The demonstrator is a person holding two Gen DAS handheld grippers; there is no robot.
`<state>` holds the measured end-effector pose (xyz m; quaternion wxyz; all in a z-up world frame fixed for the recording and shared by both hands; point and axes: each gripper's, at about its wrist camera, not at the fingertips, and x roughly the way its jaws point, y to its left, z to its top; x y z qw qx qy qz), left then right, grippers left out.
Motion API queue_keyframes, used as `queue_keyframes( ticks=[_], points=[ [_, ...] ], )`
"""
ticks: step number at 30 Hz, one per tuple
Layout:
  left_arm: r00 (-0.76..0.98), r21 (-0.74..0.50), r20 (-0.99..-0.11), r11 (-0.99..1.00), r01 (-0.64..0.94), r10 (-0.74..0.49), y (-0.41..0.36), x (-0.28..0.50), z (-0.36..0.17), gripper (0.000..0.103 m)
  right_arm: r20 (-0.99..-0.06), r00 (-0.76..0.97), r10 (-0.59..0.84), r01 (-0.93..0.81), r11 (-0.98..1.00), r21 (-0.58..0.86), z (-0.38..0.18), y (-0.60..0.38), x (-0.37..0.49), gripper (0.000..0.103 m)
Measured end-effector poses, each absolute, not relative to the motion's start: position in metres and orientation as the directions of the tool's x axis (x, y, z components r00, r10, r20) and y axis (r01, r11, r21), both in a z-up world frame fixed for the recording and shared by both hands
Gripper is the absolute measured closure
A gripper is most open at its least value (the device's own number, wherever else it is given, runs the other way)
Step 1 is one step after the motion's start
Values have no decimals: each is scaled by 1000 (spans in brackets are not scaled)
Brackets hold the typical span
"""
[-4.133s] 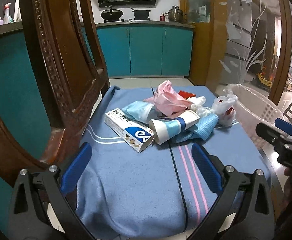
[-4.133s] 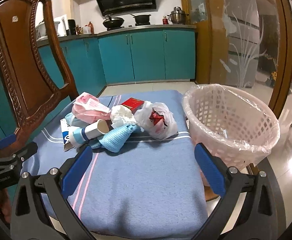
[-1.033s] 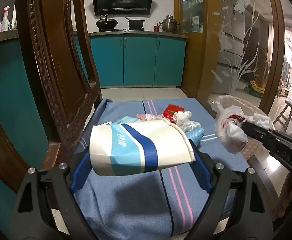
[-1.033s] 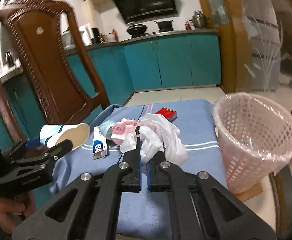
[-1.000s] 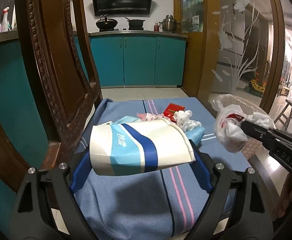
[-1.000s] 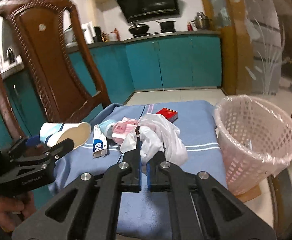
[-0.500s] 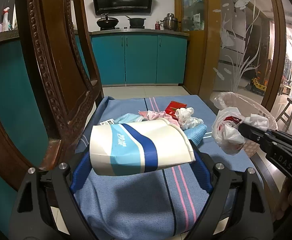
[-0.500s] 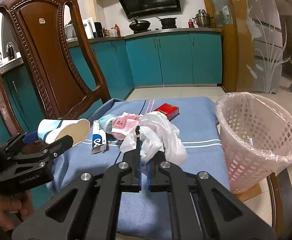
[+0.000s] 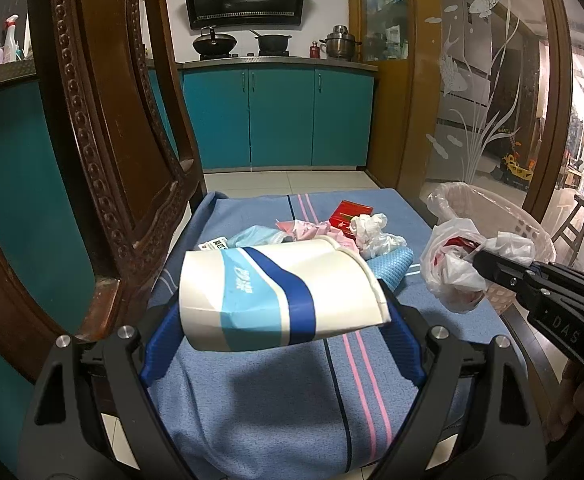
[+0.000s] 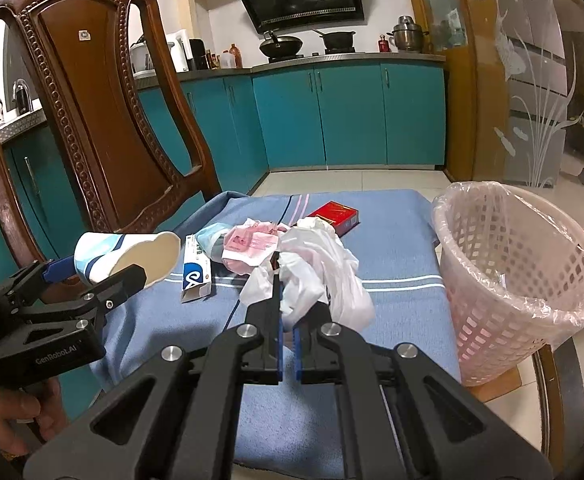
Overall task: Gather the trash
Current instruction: 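Carry the white plastic bag into the basket and open the right gripper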
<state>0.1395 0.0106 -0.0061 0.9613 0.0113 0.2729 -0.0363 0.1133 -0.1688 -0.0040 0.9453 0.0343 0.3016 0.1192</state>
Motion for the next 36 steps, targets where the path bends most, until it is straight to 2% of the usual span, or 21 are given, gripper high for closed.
queue_keyframes(
  ticks=[13,16,18,23,26,31,33,34,35,36],
  points=[
    [846,3,-529,997,75,-62,9,139,-7,16,-572,783,245,-210,969,128,-6,-167,115,99],
    [845,5,-531,997,77,-63,9,139,-7,16,-549,806,220,-190,975,112,0,-175,119,99],
    [844,4,-533,997,76,-62,9,139,-7,16,-502,847,176,-138,984,114,10,-192,125,99],
    [845,4,-532,997,73,-60,9,138,-9,16,-400,915,-58,146,970,194,24,-277,147,98],
    [841,2,-537,997,74,-61,10,140,-10,16,-427,891,-156,269,939,216,11,-318,160,98],
    [841,0,-538,997,74,-62,9,143,-10,16,-477,862,-172,306,926,220,-5,-335,167,97],
    [840,1,-538,997,75,-62,8,143,-10,16,-499,848,-177,310,930,197,-11,-331,171,79],
    [840,0,-539,997,75,-63,7,143,-10,16,-514,837,-184,319,929,186,-15,-329,174,45],
    [840,0,-539,997,76,-64,7,143,-10,16,-511,835,-201,332,926,178,-17,-331,171,23],
    [840,2,-539,997,76,-63,6,143,-10,16,-489,842,-227,346,923,167,-16,-328,166,20]
  ],
)
